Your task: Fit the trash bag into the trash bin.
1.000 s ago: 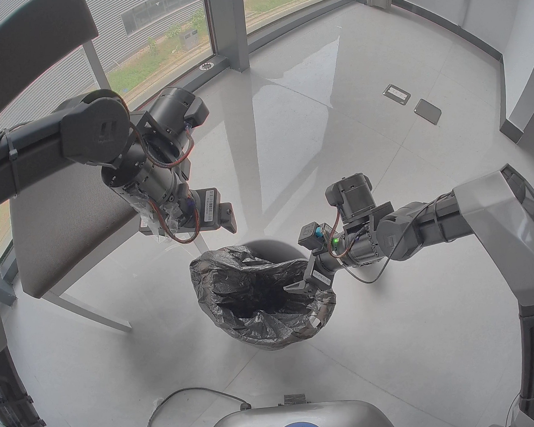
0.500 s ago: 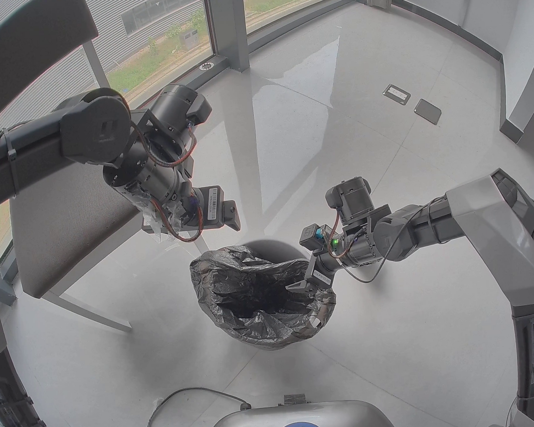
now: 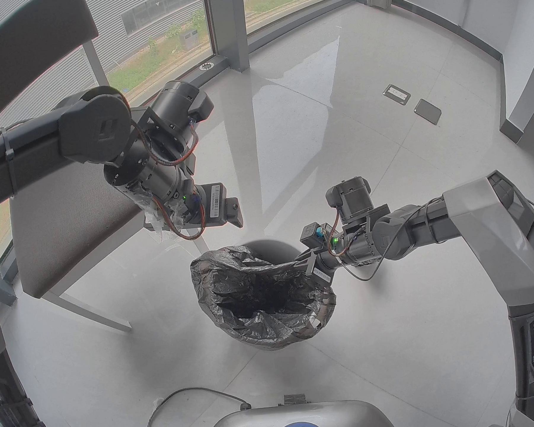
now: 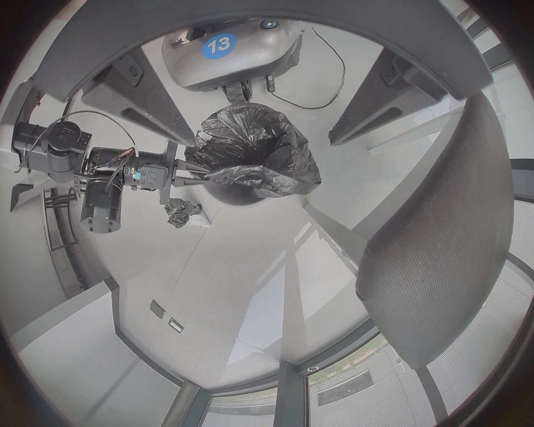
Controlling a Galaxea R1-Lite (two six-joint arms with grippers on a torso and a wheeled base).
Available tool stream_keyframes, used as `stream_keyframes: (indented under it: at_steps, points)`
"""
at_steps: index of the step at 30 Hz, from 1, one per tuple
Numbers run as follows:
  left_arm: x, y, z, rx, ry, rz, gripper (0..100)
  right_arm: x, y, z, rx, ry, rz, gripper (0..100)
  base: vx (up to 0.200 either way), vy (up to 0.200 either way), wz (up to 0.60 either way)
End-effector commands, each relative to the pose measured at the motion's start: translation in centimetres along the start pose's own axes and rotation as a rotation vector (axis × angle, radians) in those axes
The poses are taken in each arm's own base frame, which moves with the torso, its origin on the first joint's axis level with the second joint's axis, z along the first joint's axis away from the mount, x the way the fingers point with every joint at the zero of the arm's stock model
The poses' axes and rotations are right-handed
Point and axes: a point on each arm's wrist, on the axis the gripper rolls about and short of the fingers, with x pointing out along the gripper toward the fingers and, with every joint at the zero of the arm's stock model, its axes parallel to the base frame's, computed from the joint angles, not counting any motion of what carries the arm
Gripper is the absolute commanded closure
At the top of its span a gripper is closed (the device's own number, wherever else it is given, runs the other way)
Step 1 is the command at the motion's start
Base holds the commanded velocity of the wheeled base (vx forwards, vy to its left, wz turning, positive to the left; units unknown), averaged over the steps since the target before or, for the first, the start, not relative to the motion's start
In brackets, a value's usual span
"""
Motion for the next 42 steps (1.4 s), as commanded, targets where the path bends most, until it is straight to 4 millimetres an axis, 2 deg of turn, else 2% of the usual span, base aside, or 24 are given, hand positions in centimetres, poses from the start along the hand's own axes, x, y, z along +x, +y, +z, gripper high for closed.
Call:
stream_keyframes:
  at_steps: [1,9,13,16,20,32,33,42]
  points:
    - [0.0,0.0,0.1,-0.001,-0.006,0.001,0,0.0,-0.1,0.0,0.003,0.0,-0.002,100,0.0,0.0,0.0]
    - [-0.1,-0.1,0.0,-0.001,-0.004,-0.001,0,-0.6,-1.0,0.3,0.006,-0.017,-0.032,100,0.0,0.0,0.0]
    - [-0.4,-0.1,-0.1,-0.006,-0.005,-0.003,0,-1.2,-2.3,0.9,0.006,-0.04,-0.075,100,0.0,0.0,0.0]
    - [-0.7,-0.1,-0.1,-0.016,-0.008,-0.005,0,-2.5,-4.3,2.4,0.008,-0.088,-0.144,100,0.0,0.0,0.0]
    - [-0.9,-0.2,-0.1,-0.017,-0.01,-0.007,0,-3.3,-5.3,3.2,0.01,-0.11,-0.17,100,0.0,0.0,0.0]
    - [-1.4,-0.8,-0.4,-0.005,-0.014,-0.014,0,-3.7,-6.4,2.8,0.02,-0.112,-0.202,100,0.0,0.0,0.0]
    - [-1.3,-0.8,-0.4,-0.009,-0.011,-0.013,0,-3.6,-6.5,2.6,0.021,-0.109,-0.201,0,0.0,0.0,0.0]
    - [-1.5,-0.7,-0.6,-0.018,0.001,-0.009,0,-3.3,-6.6,2.2,0.034,-0.084,-0.218,0,0.0,0.0,0.0]
